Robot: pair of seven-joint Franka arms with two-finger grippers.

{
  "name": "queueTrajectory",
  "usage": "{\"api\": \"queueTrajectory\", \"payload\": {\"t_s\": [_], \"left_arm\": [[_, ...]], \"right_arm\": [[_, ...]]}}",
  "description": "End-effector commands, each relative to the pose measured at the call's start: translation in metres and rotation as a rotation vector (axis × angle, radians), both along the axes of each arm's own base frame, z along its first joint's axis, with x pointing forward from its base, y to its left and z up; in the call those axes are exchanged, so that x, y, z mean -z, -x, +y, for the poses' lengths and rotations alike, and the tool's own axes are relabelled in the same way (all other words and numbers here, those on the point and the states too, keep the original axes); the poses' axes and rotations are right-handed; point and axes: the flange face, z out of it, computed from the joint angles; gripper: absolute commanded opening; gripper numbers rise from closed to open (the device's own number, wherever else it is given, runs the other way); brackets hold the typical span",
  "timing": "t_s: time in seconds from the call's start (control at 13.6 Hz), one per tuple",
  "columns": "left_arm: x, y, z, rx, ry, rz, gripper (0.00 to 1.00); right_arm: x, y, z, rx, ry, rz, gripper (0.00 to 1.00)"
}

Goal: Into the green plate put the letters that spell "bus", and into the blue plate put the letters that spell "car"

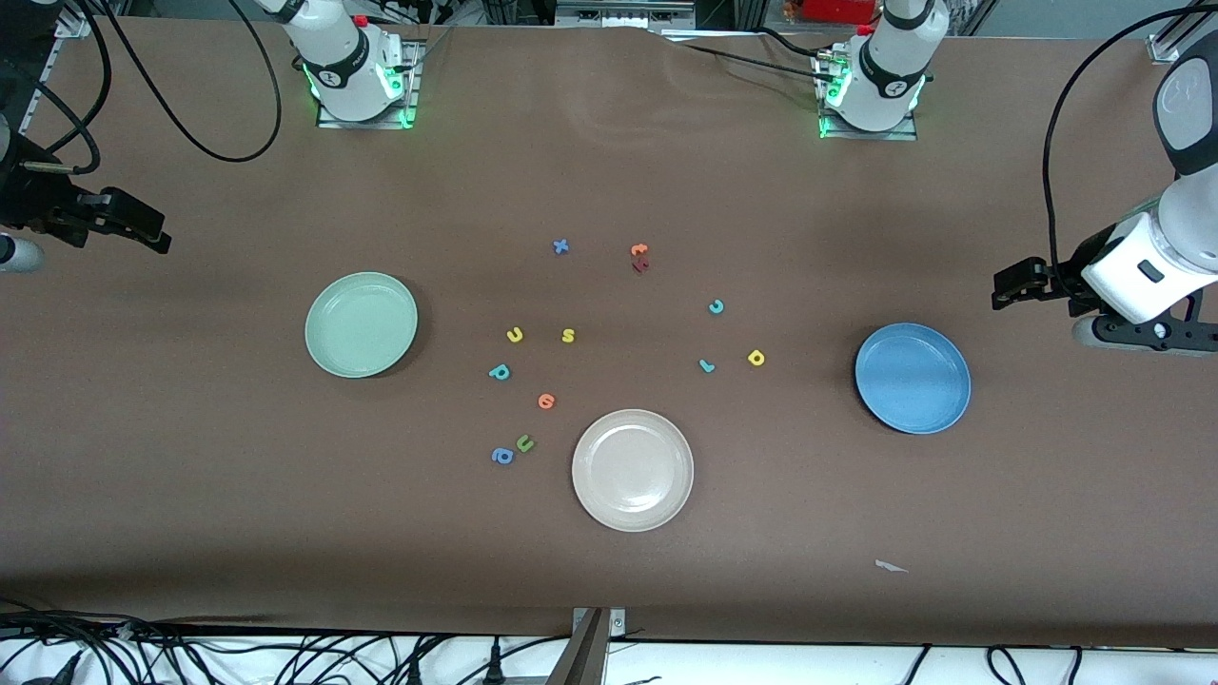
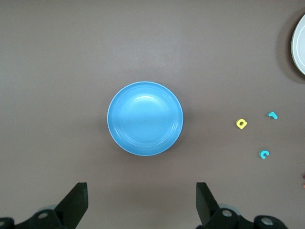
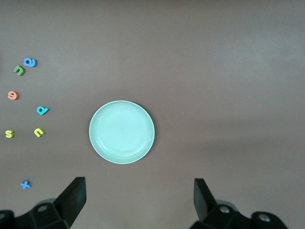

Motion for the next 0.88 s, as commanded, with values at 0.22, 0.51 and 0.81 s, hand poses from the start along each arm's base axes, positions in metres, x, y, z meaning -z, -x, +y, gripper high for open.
{"api": "queueTrajectory", "payload": {"t_s": [0.22, 0.51, 0.81], "left_arm": [[-0.002, 0.001, 0.001, 0.012, -0.027, 0.005, 1.00], [0.011, -0.004, -0.013, 0.007, -0.029, 0.003, 1.00], [0.055, -0.014, -0.076, -0.046, -0.025, 0.006, 1.00]], "right_arm": [[-0.001, 0.004, 0.001, -0.001, -0.002, 0.000, 1.00], [-0.001, 0.004, 0.001, -0.001, -0.002, 0.000, 1.00], [-0.001, 0.004, 0.001, -0.001, -0.002, 0.000, 1.00]]}}
